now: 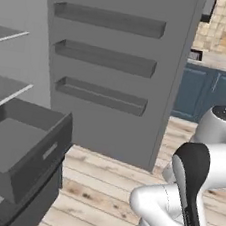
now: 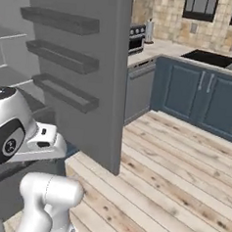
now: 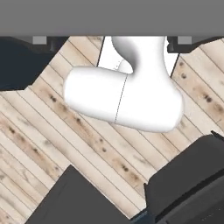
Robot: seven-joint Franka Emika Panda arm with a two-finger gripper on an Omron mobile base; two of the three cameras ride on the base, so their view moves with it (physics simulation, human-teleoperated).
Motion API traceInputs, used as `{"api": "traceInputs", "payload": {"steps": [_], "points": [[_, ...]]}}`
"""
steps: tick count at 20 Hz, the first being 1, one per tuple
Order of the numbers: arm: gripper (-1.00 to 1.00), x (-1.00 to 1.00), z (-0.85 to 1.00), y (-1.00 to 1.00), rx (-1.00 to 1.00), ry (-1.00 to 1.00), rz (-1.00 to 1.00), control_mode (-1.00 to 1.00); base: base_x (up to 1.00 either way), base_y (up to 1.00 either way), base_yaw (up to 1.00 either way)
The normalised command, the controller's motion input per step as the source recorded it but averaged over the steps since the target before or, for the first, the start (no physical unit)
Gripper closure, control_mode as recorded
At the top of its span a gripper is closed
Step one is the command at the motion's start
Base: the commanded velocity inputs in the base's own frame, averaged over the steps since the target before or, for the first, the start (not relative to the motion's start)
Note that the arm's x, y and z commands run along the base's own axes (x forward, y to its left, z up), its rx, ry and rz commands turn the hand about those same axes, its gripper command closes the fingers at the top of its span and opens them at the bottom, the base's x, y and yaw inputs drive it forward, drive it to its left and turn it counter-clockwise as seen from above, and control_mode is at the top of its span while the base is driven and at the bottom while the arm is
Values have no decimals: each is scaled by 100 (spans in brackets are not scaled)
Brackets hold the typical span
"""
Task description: Place the broccoli and garlic inside the fridge drawer. Close the drawer after placing the vegetables.
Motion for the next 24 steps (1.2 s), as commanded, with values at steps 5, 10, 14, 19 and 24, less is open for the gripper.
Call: {"api": "traceInputs", "payload": {"steps": [5,10,14,19,24], "points": [[-100,0,0,0,0,0,0,100,1,-77,-72],[-100,0,0,0,0,0,0,100,46,-89,-49],[-100,0,0,0,0,0,0,100,92,-21,-14],[-100,0,0,0,0,0,0,100,100,-11,-1],[-100,0,0,0,0,0,0,100,100,-17,9]]}}
